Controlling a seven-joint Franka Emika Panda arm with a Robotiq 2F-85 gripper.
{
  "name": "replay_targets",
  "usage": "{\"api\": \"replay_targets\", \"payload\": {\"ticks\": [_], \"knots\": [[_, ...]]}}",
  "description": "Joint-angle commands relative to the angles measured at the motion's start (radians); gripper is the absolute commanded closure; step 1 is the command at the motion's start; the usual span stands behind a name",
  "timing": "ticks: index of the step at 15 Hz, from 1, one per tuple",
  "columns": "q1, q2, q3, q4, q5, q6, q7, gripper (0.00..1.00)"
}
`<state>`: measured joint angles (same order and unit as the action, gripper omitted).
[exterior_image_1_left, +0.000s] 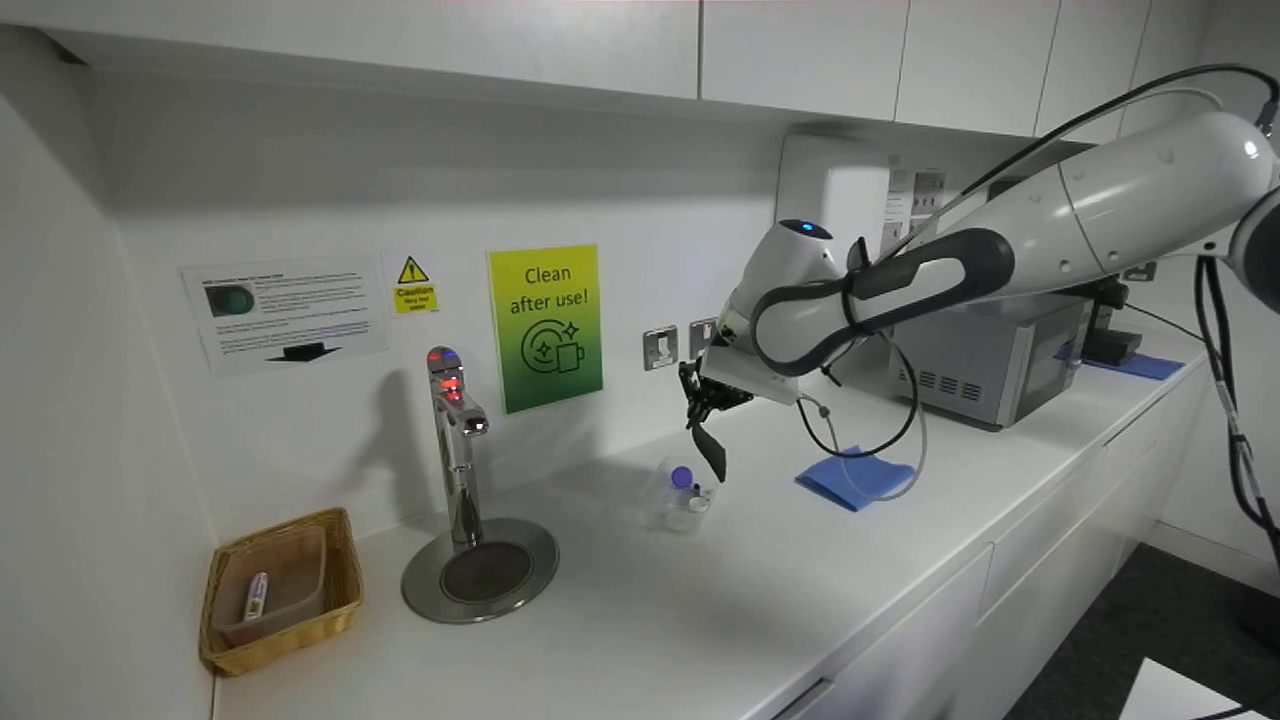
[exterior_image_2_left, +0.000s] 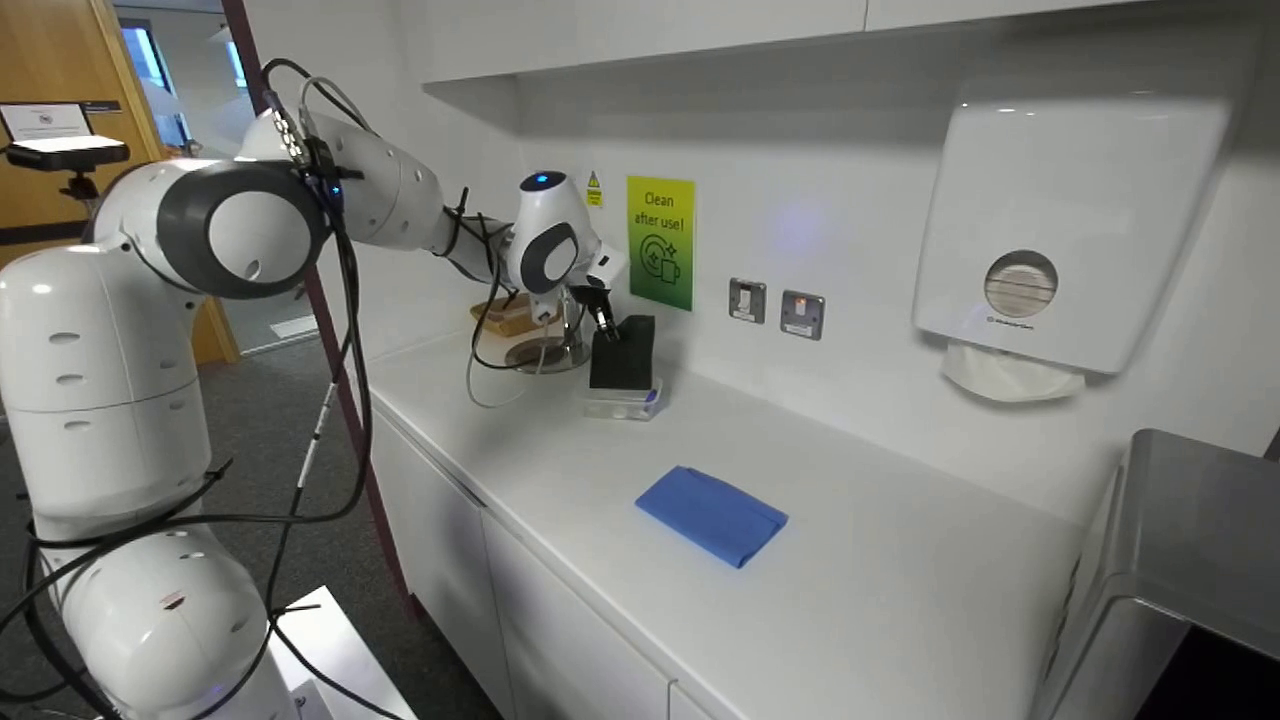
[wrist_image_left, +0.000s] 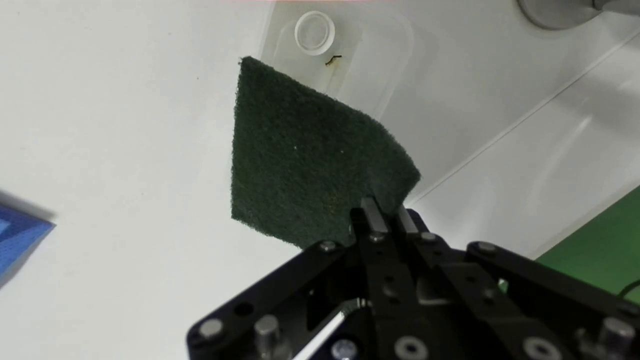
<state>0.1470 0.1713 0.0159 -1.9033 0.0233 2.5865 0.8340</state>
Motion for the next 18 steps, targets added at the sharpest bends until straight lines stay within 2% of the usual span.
{"api": "replay_targets", "payload": {"ticks": [1,11,17,18], "knots": [[-0.016,0.062,0.011,0.063,0.036,0.004,-0.049,0.98],[-0.004,0.15,0.028,0.151,0.08,0.028,-0.098,0.98],[-0.005,0.185,0.043,0.162,0.12,0.024,-0.115,0.98],[-0.006,0.189,0.044,0.161,0.125,0.025,-0.119,0.94]]}}
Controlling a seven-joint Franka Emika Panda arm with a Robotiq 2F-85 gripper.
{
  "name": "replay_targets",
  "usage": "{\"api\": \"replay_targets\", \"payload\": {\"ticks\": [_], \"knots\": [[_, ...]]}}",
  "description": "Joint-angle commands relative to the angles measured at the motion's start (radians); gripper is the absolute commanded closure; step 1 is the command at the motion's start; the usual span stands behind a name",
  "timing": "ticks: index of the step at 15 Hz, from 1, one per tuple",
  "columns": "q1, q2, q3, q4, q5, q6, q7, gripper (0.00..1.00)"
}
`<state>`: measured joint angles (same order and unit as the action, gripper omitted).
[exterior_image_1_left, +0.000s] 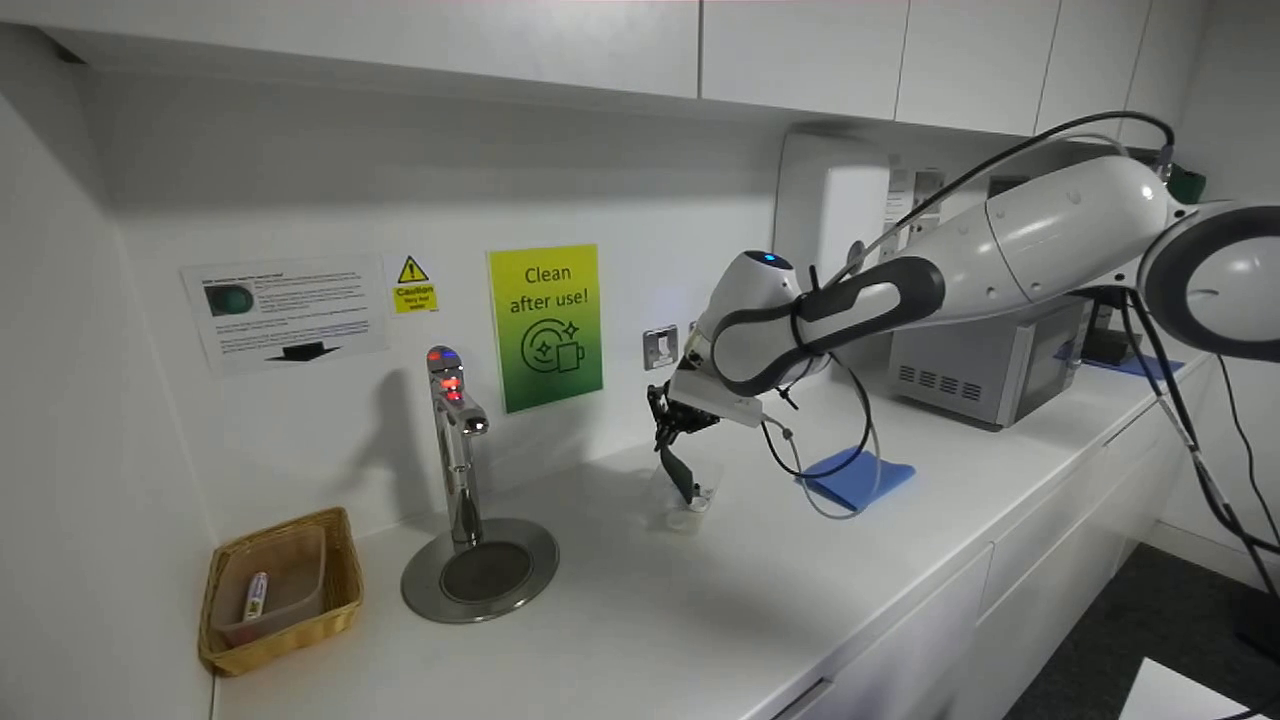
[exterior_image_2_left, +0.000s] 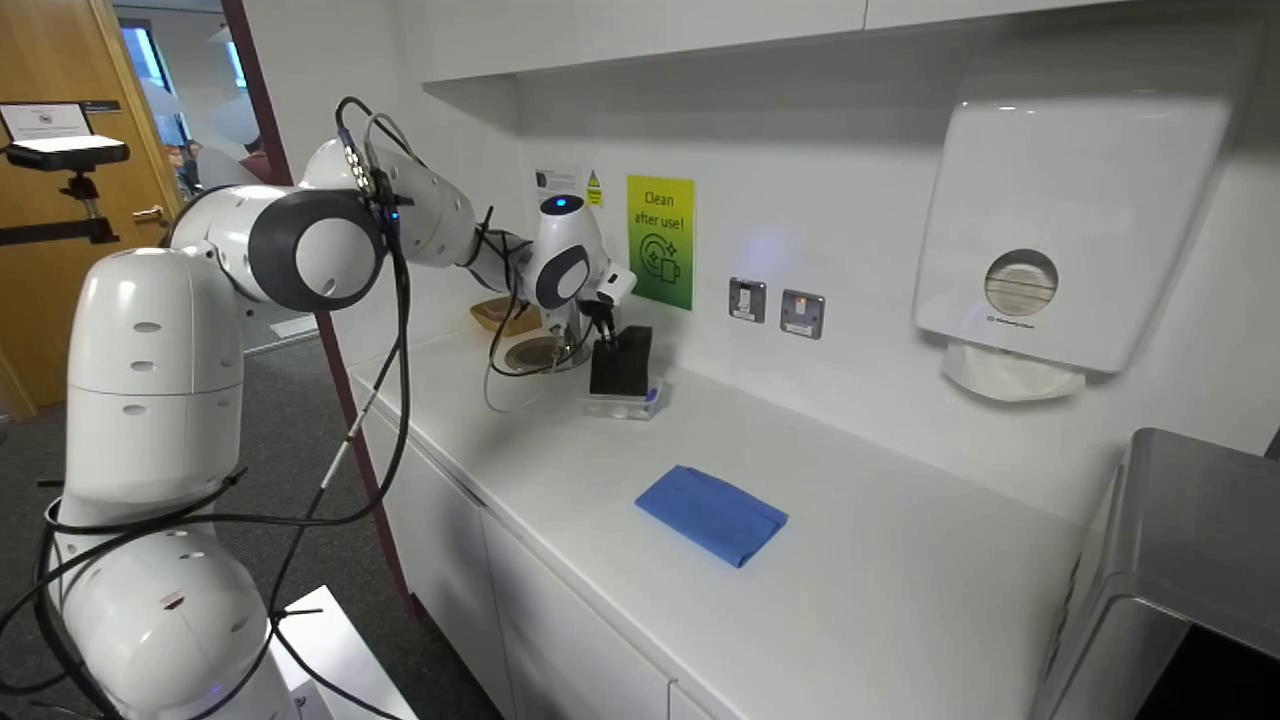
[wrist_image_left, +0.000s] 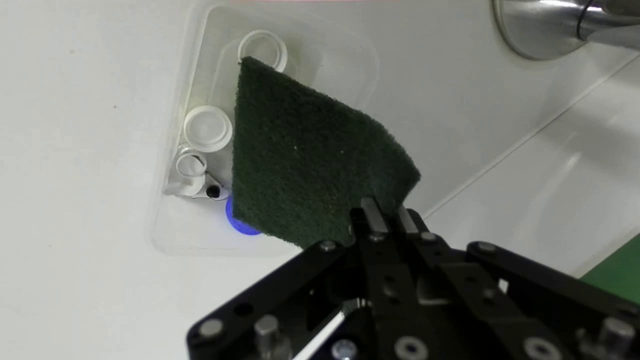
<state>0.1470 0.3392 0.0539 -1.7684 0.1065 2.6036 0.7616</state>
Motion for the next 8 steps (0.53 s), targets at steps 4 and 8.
{"api": "replay_targets", "payload": {"ticks": [4,8], "knots": [[0.018,0.009,-0.03,0.006,-0.016,0.016,-0.009,0.53],[0.054,-0.041,-0.09,-0.03,-0.132,0.078,0.032,0.23]]}}
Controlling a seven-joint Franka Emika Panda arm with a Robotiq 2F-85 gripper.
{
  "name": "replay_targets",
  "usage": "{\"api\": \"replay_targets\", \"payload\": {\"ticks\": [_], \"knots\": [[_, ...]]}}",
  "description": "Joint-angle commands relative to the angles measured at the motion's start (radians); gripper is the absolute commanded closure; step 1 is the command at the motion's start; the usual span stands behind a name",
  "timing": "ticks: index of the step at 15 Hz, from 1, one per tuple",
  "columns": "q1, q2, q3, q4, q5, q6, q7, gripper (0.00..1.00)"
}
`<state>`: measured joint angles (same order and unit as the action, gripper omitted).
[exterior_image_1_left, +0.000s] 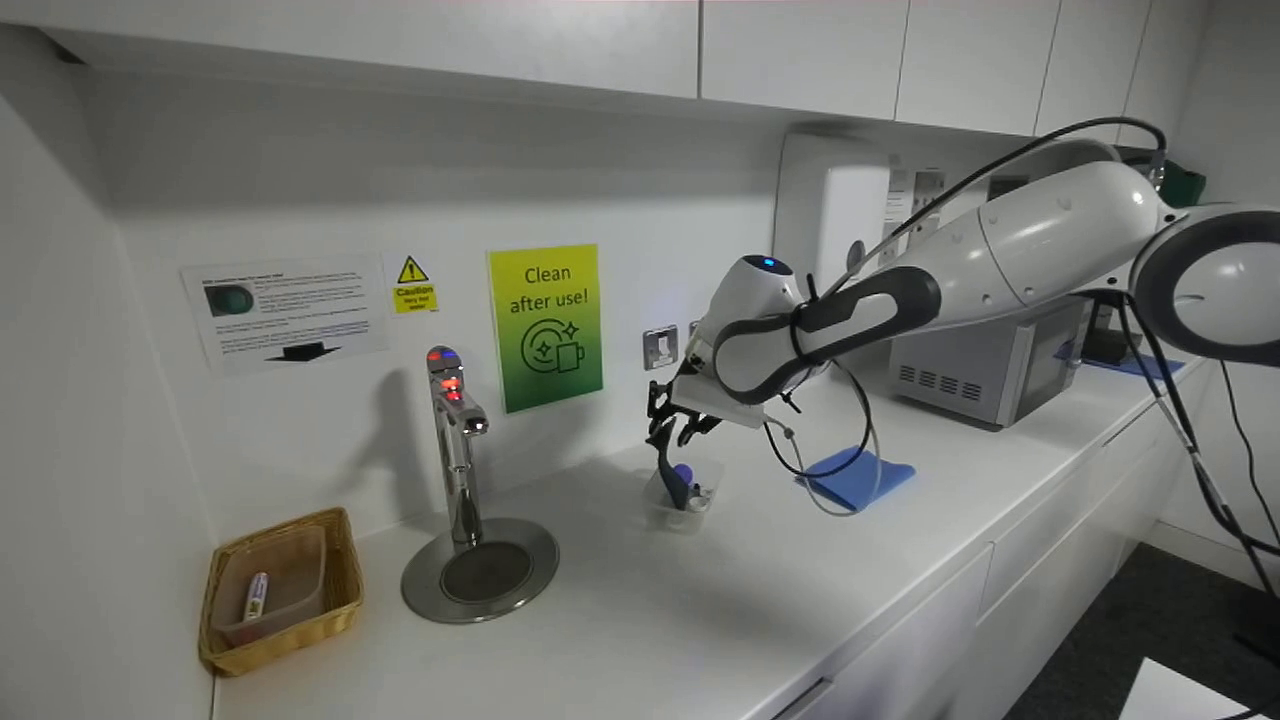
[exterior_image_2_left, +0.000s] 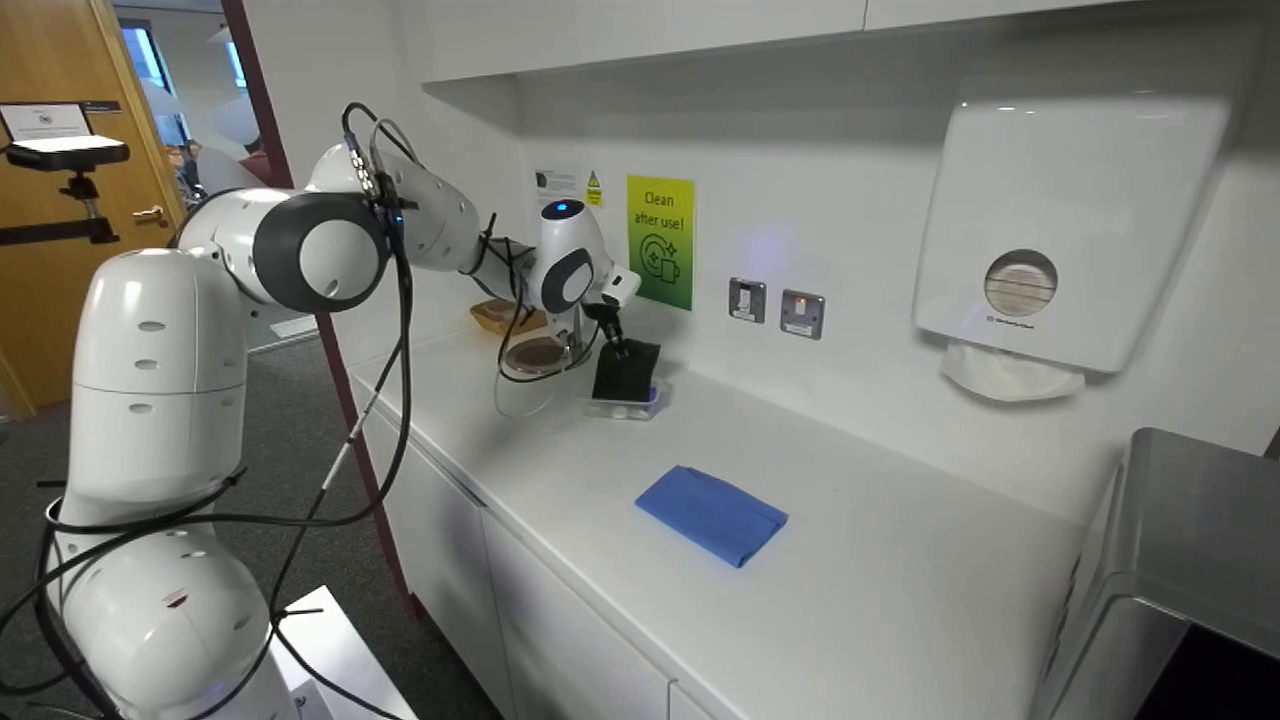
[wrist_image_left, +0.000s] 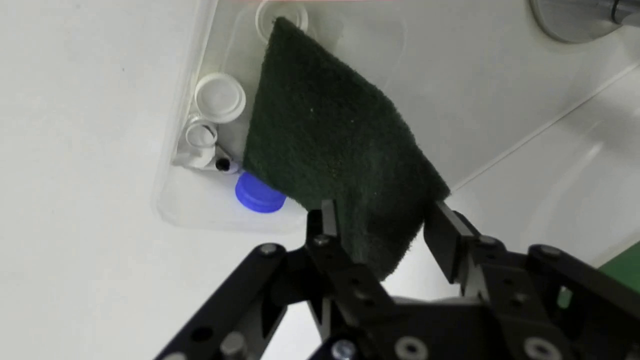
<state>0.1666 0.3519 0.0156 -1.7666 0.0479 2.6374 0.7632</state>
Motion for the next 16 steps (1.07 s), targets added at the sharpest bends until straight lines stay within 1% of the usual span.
{"api": "replay_targets", "payload": {"ticks": [1,3,4,8,9,12,14,16], "knots": [[0.039,-0.063,-0.063,-0.037,-0.095,0.059,0.036,0.16],[0.047,-0.083,-0.084,-0.045,-0.136,0.082,0.047,0.02],[0.049,-0.091,-0.093,-0.045,-0.155,0.085,0.057,0.0],[0.044,-0.132,-0.106,-0.064,-0.21,0.078,0.079,0.0],[0.049,-0.147,-0.117,-0.075,-0.241,0.069,0.098,0.0],[0.069,-0.203,-0.162,-0.139,-0.39,0.005,0.184,0.0],[0.043,-0.252,-0.149,-0.198,-0.461,-0.1,0.193,0.0],[0.008,-0.295,-0.124,-0.259,-0.467,-0.197,0.149,0.0]]}}
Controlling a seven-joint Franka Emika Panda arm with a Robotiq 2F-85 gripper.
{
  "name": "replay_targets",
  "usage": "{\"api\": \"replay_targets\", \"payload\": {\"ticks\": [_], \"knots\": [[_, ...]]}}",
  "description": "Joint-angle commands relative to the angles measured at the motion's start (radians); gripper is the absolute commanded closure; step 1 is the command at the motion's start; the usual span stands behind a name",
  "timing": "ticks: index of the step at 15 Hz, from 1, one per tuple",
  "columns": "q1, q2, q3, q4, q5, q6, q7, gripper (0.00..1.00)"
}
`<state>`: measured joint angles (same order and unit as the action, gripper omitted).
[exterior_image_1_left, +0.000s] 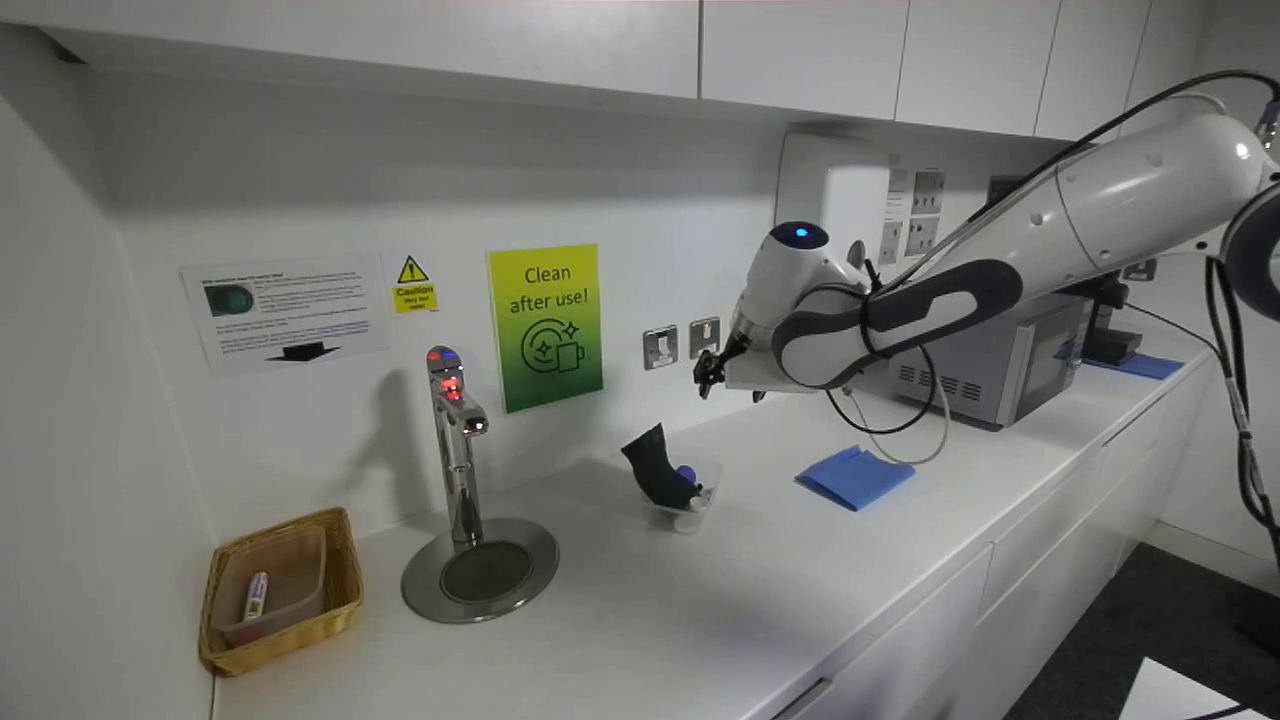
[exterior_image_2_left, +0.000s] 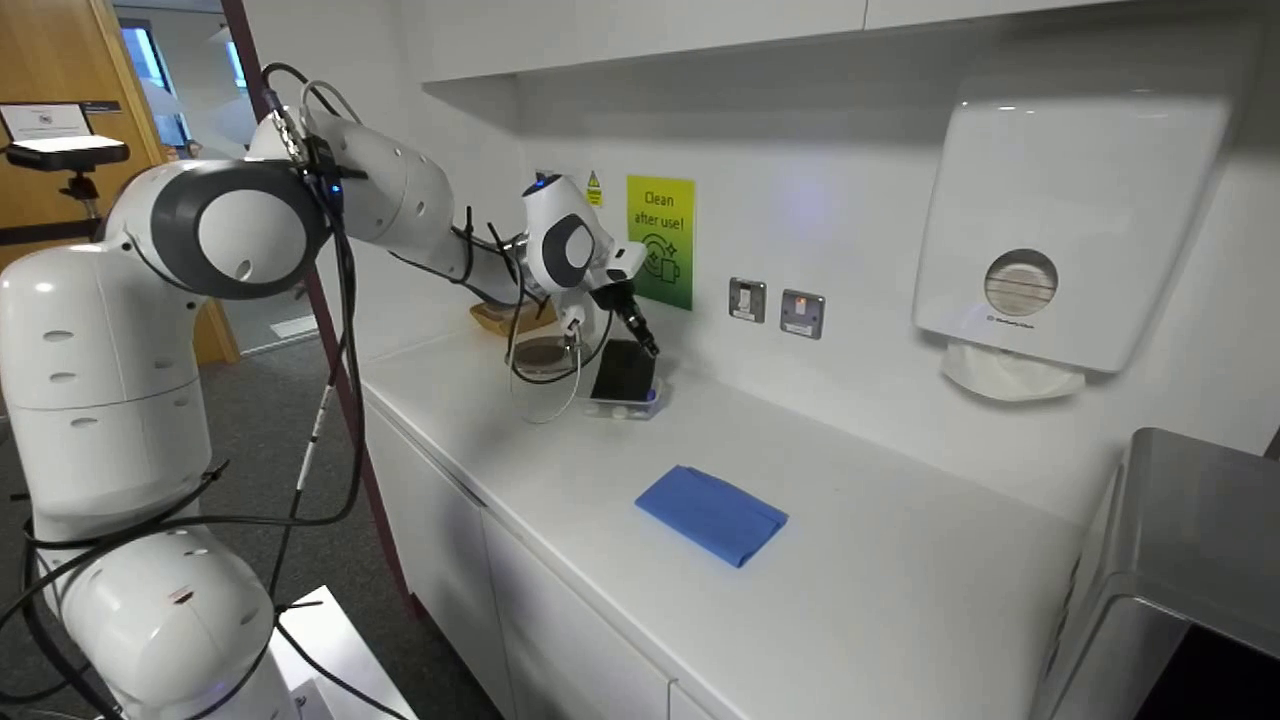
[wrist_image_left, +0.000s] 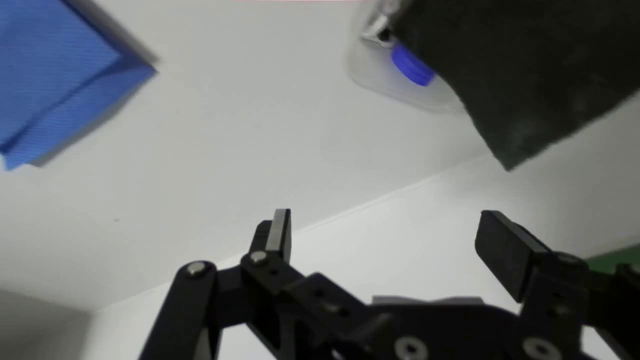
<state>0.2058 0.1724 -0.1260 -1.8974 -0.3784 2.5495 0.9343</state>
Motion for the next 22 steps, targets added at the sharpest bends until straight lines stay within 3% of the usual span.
{"api": "replay_targets", "payload": {"ticks": [1,6,9,12,18,20,22], "knots": [[-0.047,-0.136,0.029,-0.156,-0.018,-0.157,-0.054,0.0],[-0.148,-0.211,0.048,-0.265,0.258,-0.312,-0.387,0.0],[-0.21,-0.21,0.022,-0.286,0.19,-0.394,-0.397,0.0],[-0.267,-0.178,0.0,-0.293,0.068,-0.399,-0.355,0.0],[-0.322,-0.118,-0.037,-0.334,-0.055,-0.08,-0.408,0.0],[-0.334,-0.094,-0.043,-0.344,-0.002,0.052,-0.479,0.0],[-0.349,-0.069,-0.035,-0.355,0.154,0.15,-0.61,0.0]]}}
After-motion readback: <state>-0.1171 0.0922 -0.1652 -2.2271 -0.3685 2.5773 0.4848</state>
